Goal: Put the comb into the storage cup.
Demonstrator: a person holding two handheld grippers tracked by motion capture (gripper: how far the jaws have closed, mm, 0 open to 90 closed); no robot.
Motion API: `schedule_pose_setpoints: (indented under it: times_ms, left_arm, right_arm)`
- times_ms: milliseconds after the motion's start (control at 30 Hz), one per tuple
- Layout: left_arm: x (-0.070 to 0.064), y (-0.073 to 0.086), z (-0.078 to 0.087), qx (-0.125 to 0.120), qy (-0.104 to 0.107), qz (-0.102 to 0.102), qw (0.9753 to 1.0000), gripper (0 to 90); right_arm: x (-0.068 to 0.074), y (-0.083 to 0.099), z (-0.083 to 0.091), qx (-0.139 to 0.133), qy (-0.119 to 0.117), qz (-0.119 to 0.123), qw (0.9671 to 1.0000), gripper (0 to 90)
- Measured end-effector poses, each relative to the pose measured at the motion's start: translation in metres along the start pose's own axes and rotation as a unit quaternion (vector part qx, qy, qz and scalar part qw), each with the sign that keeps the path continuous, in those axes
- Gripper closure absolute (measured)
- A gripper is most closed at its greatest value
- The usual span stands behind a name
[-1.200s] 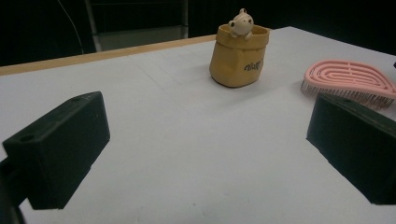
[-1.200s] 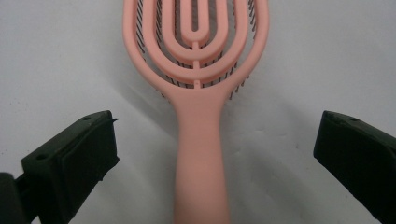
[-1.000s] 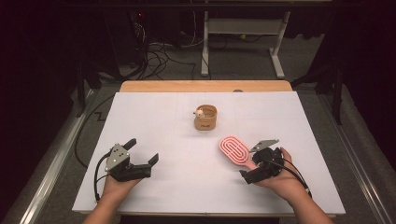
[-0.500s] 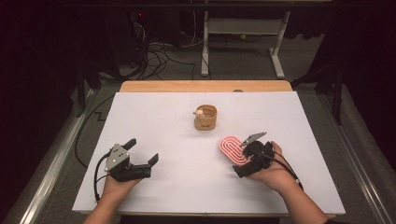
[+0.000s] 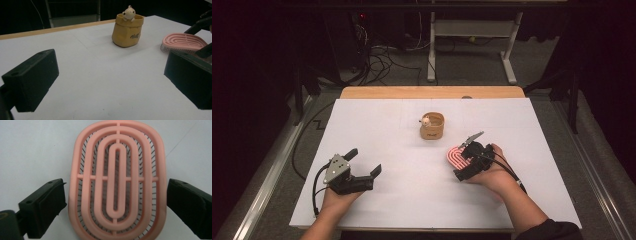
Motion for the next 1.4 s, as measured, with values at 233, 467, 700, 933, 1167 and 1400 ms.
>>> schedule_pose_setpoints:
  times_ms: [233, 467, 700, 933, 1167, 1400]
  left_arm:
    - [0.001, -0.001, 0.001, -0.001, -0.001, 0.003, 1.0, 0.5]
    - [0.001, 0.0, 0.0, 0.0, -0.001, 0.004, 1.0, 0.5]
    - [0.0, 0.0, 0.0, 0.002, -0.001, -0.002, 1.0, 0.6]
    - [0.0, 0.001, 0.001, 0.002, -0.001, -0.002, 1.0, 0.6]
    - [0.0, 0.001, 0.0, 0.003, -0.003, -0.001, 1.0, 0.6]
    - [0.001, 0.001, 0.0, 0.002, -0.003, 0.001, 1.0, 0.9]
  right_arm:
    - [-0.001, -0.009, -0.007, 0.018, 0.0, 0.008, 0.9998, 10.2]
    - [-0.002, -0.013, -0.007, 0.029, 0.002, -0.001, 0.9996, 15.2]
    - [-0.002, -0.012, -0.008, 0.035, 0.002, 0.0, 0.9994, 17.0]
    - [-0.001, -0.011, -0.006, 0.04, 0.003, -0.006, 0.9992, 19.2]
    - [-0.001, -0.012, -0.006, 0.043, 0.004, -0.01, 0.999, 19.7]
    - [-0.001, -0.013, -0.007, 0.049, 0.003, -0.007, 0.9987, 20.0]
Point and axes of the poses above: each handheld gripper's, and its own axes: z roughly backward along the jaws, y roughly out of its underside, x roughly to its left, the point moved 7 cm from there along -z, roughly forward along the jaws
